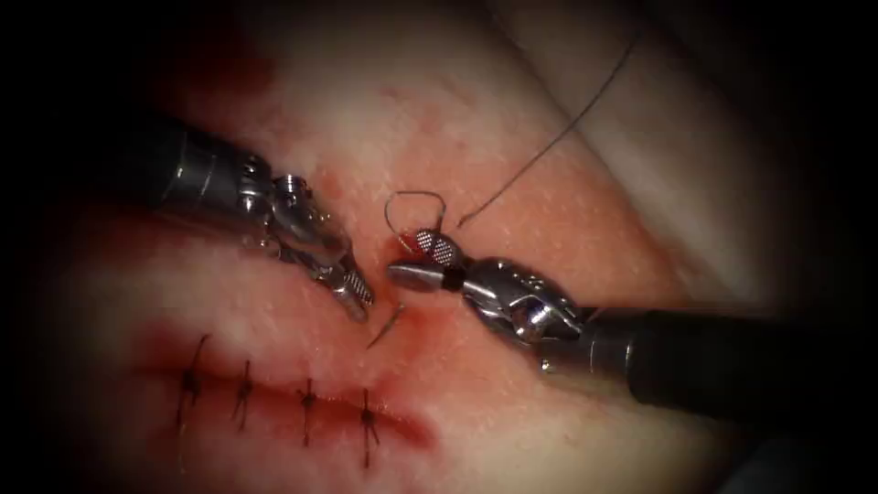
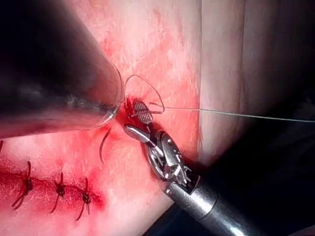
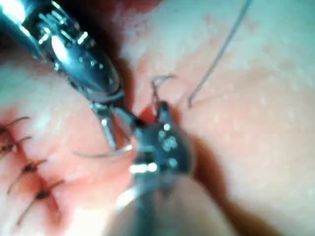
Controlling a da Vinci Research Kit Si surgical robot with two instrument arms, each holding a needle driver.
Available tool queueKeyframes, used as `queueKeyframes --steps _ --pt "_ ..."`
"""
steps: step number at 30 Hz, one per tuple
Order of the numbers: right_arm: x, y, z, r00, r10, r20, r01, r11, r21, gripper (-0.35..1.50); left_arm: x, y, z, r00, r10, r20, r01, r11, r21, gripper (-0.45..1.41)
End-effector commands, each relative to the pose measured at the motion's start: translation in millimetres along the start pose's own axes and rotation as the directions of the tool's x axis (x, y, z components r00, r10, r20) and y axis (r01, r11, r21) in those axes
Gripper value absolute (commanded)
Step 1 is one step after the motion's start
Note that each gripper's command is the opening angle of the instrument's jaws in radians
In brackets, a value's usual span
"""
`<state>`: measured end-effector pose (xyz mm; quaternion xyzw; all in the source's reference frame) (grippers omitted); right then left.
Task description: Wound Closure
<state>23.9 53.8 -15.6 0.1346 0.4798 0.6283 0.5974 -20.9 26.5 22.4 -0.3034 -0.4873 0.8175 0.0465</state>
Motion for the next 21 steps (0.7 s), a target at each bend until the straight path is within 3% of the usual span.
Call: queueKeyframes --steps 1,5,11,16,17,19,21 --pt "-0.2 0.6 0.1 1.000 -0.007 -0.005 0.007 1.000 -0.009 1.27 0.2 -0.5 0.6 0.999 0.038 -0.011 -0.038 0.999 0.003 0.26" --pt "0.6 1.3 -0.8 0.999 -0.037 -0.006 0.037 0.999 -0.013 1.28 0.2 -0.5 -0.2 0.983 0.168 -0.073 -0.167 0.986 0.022 0.28" --pt "1.1 1.0 -1.6 0.997 -0.071 0.039 0.069 0.997 0.046 1.30 -0.9 0.3 -0.6 0.925 0.329 -0.189 -0.324 0.944 0.054 0.29" --pt "0.7 1.0 -1.9 0.993 -0.098 0.070 0.091 0.992 0.092 1.27 -1.2 1.0 -0.4 0.890 0.359 -0.280 -0.355 0.932 0.067 0.29" --pt "0.4 1.0 -2.0 0.985 -0.126 0.117 0.116 0.989 0.087 1.27 -0.8 1.2 -0.3 0.867 0.355 -0.351 -0.358 0.932 0.058 0.29" --pt "0.0 1.0 -2.2 0.977 -0.135 0.163 0.125 0.990 0.070 1.28 -0.4 1.3 0.0 0.840 0.350 -0.414 -0.362 0.931 0.052 0.31" --pt "-0.2 1.0 -2.5 0.967 -0.140 0.211 0.130 0.990 0.060 1.30 0.1 1.5 0.3 0.831 0.347 -0.434 -0.365 0.930 0.044 0.31"
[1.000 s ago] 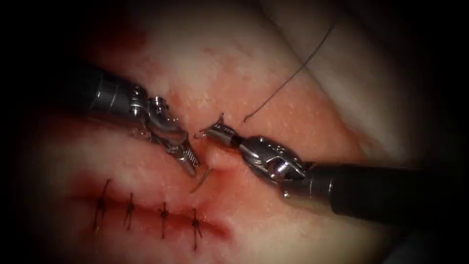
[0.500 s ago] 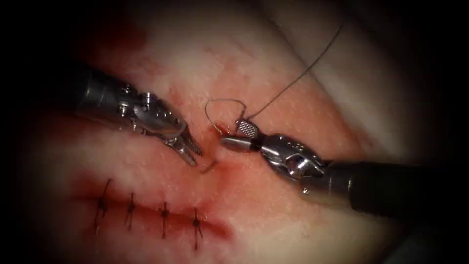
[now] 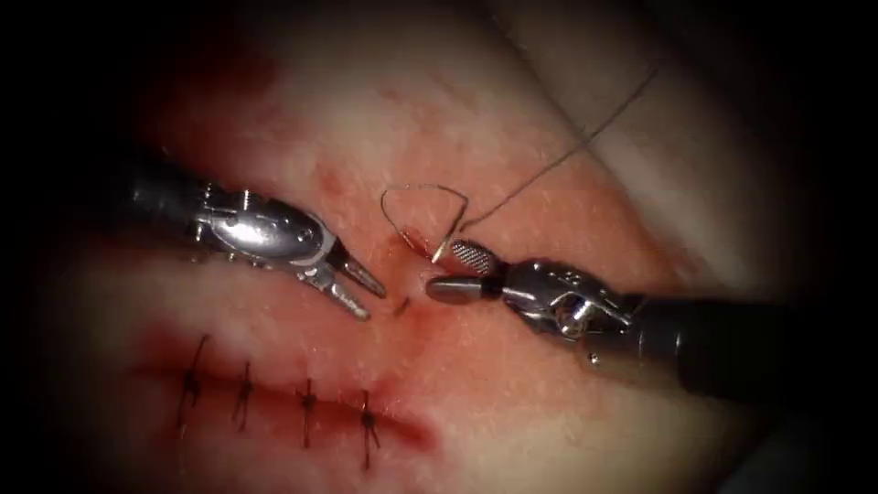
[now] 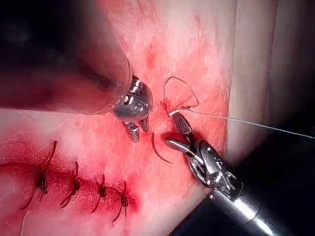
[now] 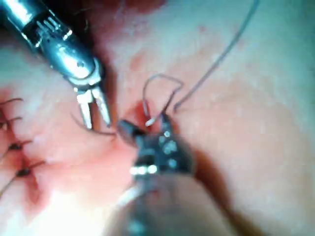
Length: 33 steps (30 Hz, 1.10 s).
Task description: Wound Closure
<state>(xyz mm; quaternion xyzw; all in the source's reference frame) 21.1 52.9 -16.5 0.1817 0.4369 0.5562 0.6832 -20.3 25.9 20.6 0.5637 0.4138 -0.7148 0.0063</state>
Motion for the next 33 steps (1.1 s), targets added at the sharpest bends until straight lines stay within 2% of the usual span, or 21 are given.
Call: queueKeyframes --steps 1,5,11,17,23,33 --pt "-0.5 0.1 0.4 1.000 -0.011 0.008 0.011 1.000 0.000 1.30 -0.3 -0.2 0.8 1.000 -0.004 -0.006 0.004 1.000 -0.004 0.31" --pt "-0.3 0.6 -0.1 1.000 -0.019 0.012 0.019 1.000 0.006 1.30 0.0 -0.3 1.1 1.000 -0.005 -0.016 0.005 1.000 -0.006 0.32" --pt "-0.1 0.3 -0.6 0.999 -0.025 0.023 0.024 0.999 0.021 1.30 0.9 -1.2 0.8 0.998 -0.013 -0.063 0.016 0.999 0.051 0.45" --pt "-0.1 0.3 -0.6 0.999 -0.028 0.029 0.027 0.999 0.025 1.28 1.0 -1.1 1.0 0.997 -0.015 -0.079 0.021 0.997 0.070 0.48" --pt "-0.1 0.3 -0.6 0.999 -0.034 0.028 0.034 0.999 0.025 1.28 0.5 -0.2 1.6 0.998 -0.014 -0.063 0.016 1.000 0.022 0.50" --pt "-0.3 0.2 -0.3 0.999 -0.041 0.029 0.040 0.999 0.023 1.28 1.5 -0.2 2.8 0.996 -0.021 -0.087 0.024 0.999 0.028 0.54"
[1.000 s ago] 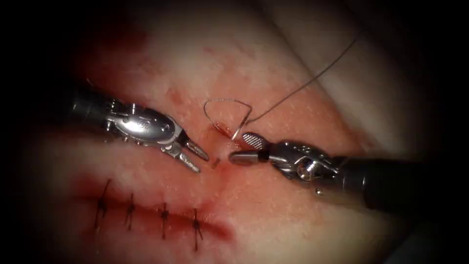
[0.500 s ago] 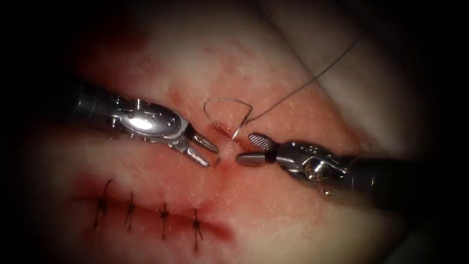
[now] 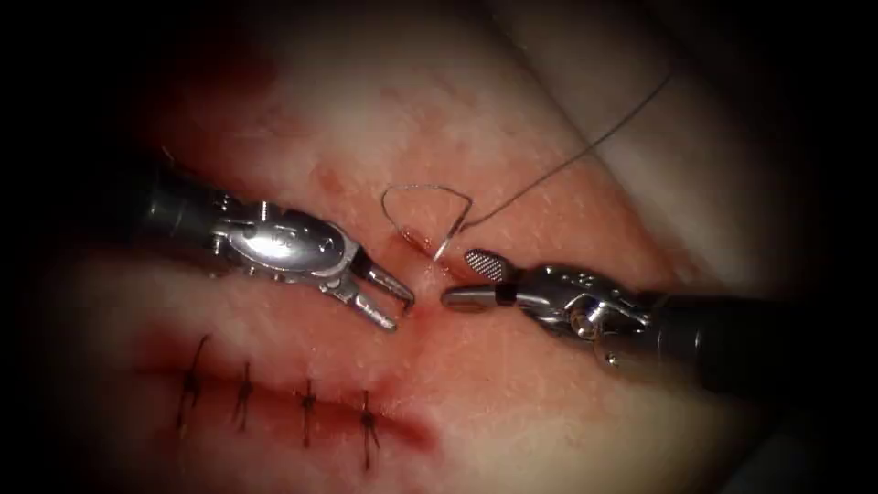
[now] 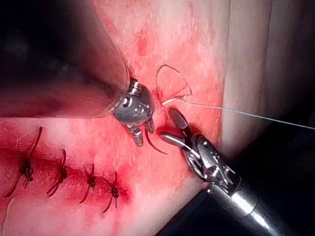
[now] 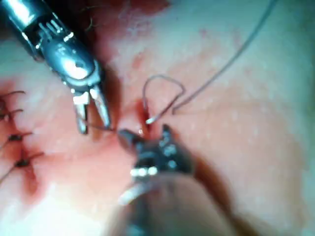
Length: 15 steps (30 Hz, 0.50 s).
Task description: Wound Closure
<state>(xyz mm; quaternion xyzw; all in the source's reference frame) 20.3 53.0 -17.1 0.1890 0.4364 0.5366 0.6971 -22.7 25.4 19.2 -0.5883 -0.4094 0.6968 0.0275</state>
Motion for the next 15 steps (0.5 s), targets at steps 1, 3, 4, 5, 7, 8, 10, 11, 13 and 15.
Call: queueKeyframes --steps 1,3,4,5,7,8,10,11,13,15 --pt "-0.5 0.0 0.7 1.000 -0.005 0.002 0.005 1.000 0.000 1.28 -0.4 -0.2 0.6 1.000 0.000 -0.003 0.000 1.000 -0.001 0.54" --pt "-0.5 0.0 0.7 1.000 -0.005 0.004 0.005 1.000 -0.001 1.28 -0.4 -0.3 0.6 1.000 0.001 -0.021 -0.001 1.000 -0.005 0.54" --pt "-0.5 0.0 0.7 1.000 -0.005 0.004 0.005 1.000 -0.001 1.28 -0.5 -0.3 0.6 1.000 0.002 -0.026 -0.002 1.000 -0.007 0.54" --pt "-0.5 0.0 0.7 1.000 -0.005 0.004 0.005 1.000 -0.001 1.28 -0.5 -0.3 0.5 1.000 0.002 -0.026 -0.002 1.000 -0.007 0.54" --pt "-0.5 0.0 0.7 1.000 -0.004 0.004 0.004 1.000 -0.002 1.28 -0.8 -0.5 0.6 1.000 0.003 -0.024 -0.003 1.000 -0.006 0.54" --pt "-0.5 0.0 0.7 1.000 -0.004 0.004 0.004 1.000 -0.002 1.28 -0.8 -0.5 0.6 1.000 0.003 -0.024 -0.003 1.000 -0.006 0.54" --pt "-0.6 -0.1 0.8 1.000 -0.005 0.004 0.005 1.000 -0.002 1.28 -0.9 -0.7 0.8 1.000 0.003 -0.024 -0.003 1.000 -0.003 0.52" --pt "-0.6 -0.1 0.8 1.000 -0.005 0.003 0.005 1.000 -0.002 1.28 -0.8 -0.7 0.8 1.000 0.003 -0.024 -0.003 1.000 -0.003 0.47" --pt "-0.6 -0.1 0.8 1.000 -0.005 0.003 0.005 1.000 -0.002 1.28 -0.8 -0.7 0.8 1.000 0.003 -0.024 -0.003 1.000 -0.003 0.31" --pt "-0.6 -0.1 0.8 1.000 -0.005 0.003 0.005 1.000 -0.002 1.28 -0.2 -0.5 0.7 0.996 -0.056 -0.064 0.057 0.998 0.024 0.09"
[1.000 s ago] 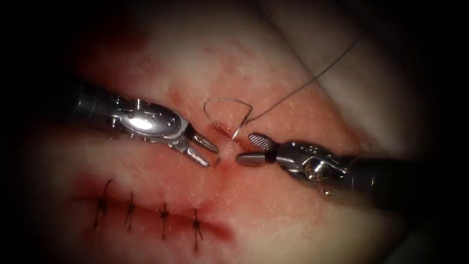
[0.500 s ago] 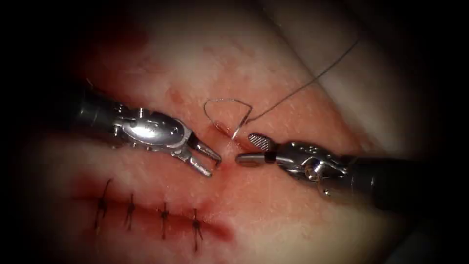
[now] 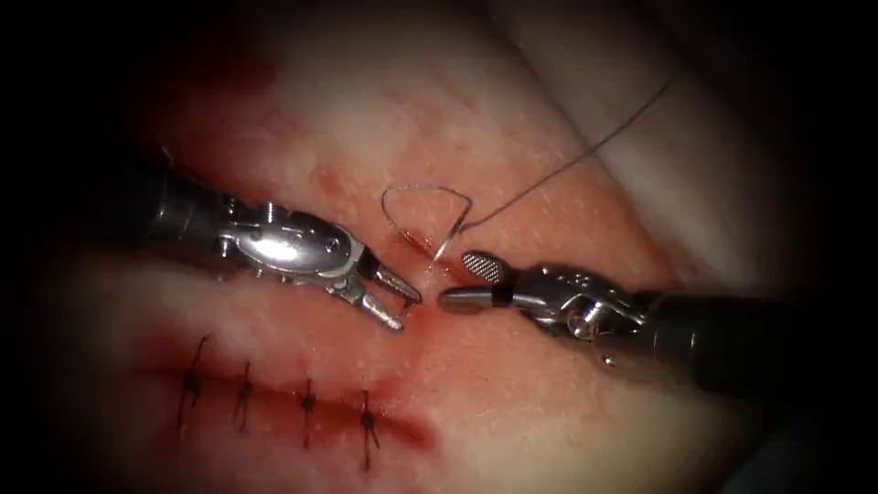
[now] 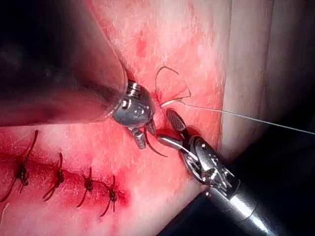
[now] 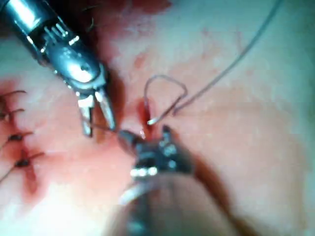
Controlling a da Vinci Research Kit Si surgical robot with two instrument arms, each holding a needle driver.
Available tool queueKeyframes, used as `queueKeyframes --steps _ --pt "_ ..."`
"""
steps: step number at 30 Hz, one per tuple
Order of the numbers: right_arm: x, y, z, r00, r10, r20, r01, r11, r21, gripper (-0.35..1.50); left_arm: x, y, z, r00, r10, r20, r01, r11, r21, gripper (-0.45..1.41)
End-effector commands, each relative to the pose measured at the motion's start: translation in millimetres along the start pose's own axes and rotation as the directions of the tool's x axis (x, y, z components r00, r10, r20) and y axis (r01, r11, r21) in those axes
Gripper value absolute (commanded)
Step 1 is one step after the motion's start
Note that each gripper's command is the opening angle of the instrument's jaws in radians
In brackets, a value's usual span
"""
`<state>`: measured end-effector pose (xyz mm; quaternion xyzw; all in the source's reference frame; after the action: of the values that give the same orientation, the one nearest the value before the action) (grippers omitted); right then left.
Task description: Wound Closure
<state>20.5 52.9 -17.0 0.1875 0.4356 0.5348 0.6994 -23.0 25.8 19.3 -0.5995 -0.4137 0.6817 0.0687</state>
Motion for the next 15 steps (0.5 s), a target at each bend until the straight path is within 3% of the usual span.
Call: queueKeyframes --steps 1,2,4,10,15 --pt "-0.5 0.0 0.6 1.000 0.001 0.001 -0.001 1.000 0.000 1.28 -0.2 0.0 0.6 1.000 -0.027 -0.010 0.027 1.000 0.010 -0.04" --pt "-0.5 0.0 0.6 1.000 0.001 0.001 -0.001 1.000 0.000 1.28 -0.2 0.0 0.6 1.000 -0.027 -0.010 0.027 1.000 0.010 -0.04" --pt "-0.5 0.0 0.6 1.000 0.001 0.001 -0.001 1.000 0.000 1.28 0.5 0.3 0.5 0.990 -0.136 -0.038 0.137 0.990 0.032 -0.35" --pt "-0.4 0.0 0.6 1.000 0.002 0.001 -0.002 1.000 0.000 1.27 2.5 0.2 -0.9 0.939 -0.325 -0.116 0.336 0.938 0.087 -0.35" --pt "-0.4 0.0 0.6 1.000 0.002 0.002 -0.002 1.000 0.000 1.27 3.0 0.2 -1.8 0.912 -0.383 -0.148 0.399 0.911 0.101 -0.35"
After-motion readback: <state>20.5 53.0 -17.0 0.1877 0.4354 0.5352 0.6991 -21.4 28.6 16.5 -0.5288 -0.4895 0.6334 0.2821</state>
